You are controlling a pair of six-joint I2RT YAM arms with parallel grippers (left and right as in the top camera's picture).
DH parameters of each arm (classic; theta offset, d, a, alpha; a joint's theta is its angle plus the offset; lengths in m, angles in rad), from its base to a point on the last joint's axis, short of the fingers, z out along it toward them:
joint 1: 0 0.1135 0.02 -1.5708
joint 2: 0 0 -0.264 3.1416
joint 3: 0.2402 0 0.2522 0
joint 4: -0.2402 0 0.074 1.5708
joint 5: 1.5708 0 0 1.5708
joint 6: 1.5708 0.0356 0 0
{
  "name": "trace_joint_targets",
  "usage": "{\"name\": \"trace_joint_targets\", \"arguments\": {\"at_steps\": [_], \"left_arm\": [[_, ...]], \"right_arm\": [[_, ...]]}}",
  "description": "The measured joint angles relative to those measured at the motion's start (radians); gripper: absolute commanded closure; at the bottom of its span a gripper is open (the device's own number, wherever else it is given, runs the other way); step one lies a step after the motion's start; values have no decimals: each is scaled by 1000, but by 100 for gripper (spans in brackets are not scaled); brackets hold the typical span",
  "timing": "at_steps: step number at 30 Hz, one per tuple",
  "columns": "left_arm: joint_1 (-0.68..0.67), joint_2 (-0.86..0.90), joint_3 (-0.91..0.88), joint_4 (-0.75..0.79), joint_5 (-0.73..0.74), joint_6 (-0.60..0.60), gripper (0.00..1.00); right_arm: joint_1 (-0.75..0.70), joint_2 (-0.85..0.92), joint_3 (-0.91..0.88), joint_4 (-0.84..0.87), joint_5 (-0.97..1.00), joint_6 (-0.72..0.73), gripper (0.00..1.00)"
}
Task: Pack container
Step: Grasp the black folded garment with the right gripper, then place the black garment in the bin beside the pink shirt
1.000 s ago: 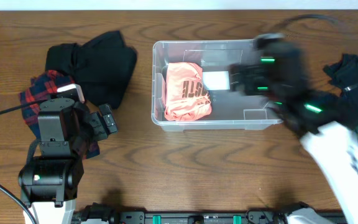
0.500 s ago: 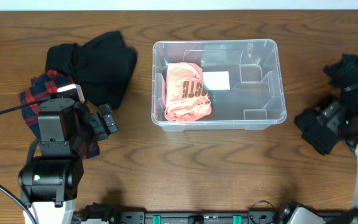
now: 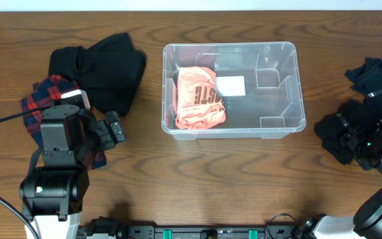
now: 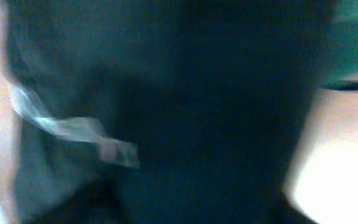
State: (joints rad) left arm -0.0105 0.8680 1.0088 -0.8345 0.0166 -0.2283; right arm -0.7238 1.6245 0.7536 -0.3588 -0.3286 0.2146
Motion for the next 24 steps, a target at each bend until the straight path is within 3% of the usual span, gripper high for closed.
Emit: {"name": "trace_joint_targets", "arguments": {"at_steps": [7,13,19,24], "left_arm": [[0,0,0,0,0,0,2],[0,0,0,0,0,0,2],[0,0,0,0,0,0,2],[0,0,0,0,0,0,2]], "right_arm": [[-5,-25,5,-22,-146,-27,99],[42,-261,59,-90,-216,-33,99],[275,-510,197,-96,-246,-34,99],[566,-519,206,-106,-217,-36,99]]}}
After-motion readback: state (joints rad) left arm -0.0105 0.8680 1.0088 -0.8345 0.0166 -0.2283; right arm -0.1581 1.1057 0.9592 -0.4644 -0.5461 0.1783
